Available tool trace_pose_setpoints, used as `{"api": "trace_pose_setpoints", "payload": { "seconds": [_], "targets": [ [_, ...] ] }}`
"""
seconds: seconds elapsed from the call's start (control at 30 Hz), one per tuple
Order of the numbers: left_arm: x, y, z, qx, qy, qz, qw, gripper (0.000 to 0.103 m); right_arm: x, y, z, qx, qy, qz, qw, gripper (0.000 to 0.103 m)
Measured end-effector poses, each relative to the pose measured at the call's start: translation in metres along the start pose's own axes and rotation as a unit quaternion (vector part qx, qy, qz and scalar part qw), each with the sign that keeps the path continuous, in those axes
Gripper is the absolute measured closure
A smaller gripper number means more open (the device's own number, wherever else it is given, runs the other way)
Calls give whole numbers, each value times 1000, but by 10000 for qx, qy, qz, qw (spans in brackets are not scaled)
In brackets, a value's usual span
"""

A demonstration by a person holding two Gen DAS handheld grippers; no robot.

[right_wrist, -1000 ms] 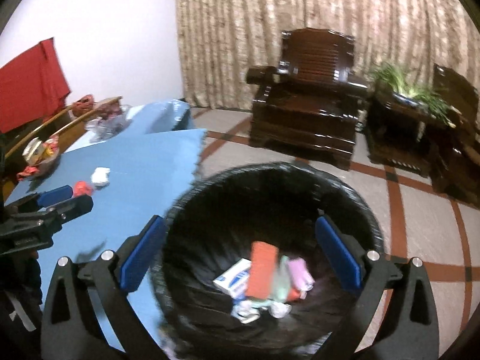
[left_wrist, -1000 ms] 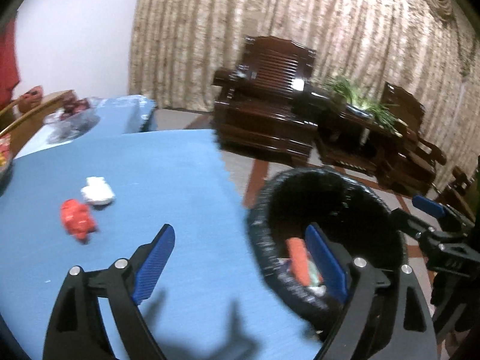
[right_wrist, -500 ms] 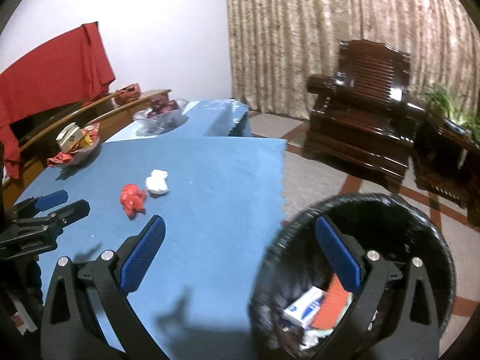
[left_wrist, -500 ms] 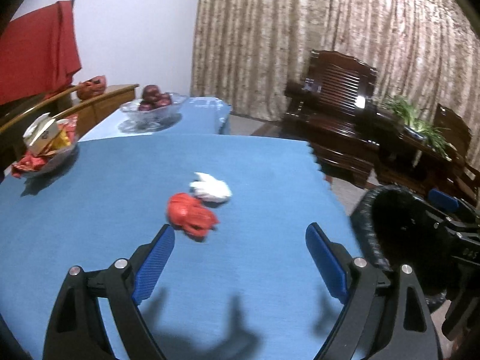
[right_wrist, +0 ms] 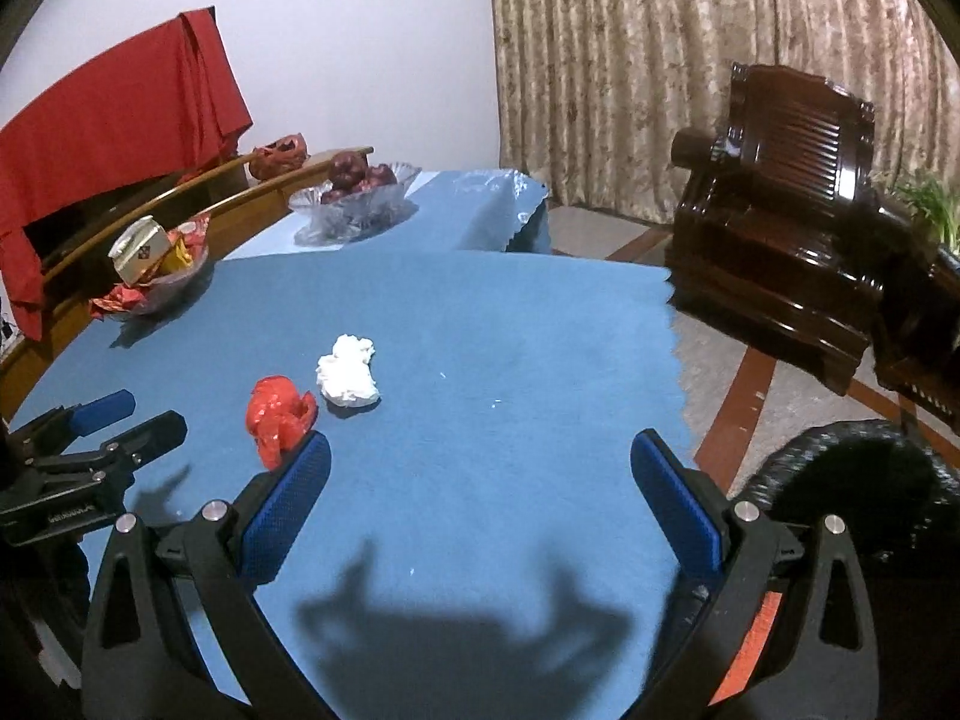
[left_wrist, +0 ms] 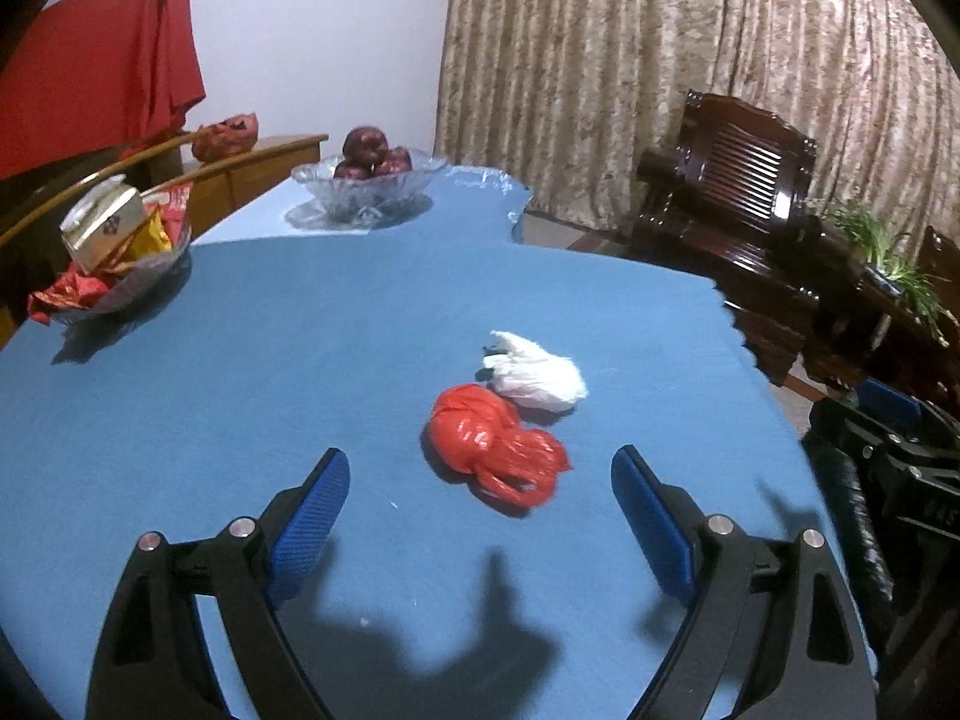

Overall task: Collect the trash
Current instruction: 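Move both tools back over the red bag and white tissue, then grasp the red plastic bag with the left tool while the right tool grasps the white tissue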

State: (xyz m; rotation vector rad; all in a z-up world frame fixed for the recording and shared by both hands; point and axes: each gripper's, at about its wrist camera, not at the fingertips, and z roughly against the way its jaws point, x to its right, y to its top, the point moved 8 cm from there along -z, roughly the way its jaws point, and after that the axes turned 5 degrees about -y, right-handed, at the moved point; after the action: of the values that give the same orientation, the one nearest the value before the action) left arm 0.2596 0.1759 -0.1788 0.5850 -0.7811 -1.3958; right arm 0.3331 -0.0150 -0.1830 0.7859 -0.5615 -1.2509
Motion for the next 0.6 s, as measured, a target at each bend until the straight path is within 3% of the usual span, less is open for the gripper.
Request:
{"api": "trace_pose_setpoints", "payload": {
  "seconds": [0.5,0.6],
  "targets": [
    [-13,-8,-82,-516,-54,203,9984,19,-5,1,-64,-271,-93,45,9996,6],
    [-10,-11,-91,-646,-167,169,9976,27,-7,1,-71,-310,-76,66,9995,6]
  ]
}}
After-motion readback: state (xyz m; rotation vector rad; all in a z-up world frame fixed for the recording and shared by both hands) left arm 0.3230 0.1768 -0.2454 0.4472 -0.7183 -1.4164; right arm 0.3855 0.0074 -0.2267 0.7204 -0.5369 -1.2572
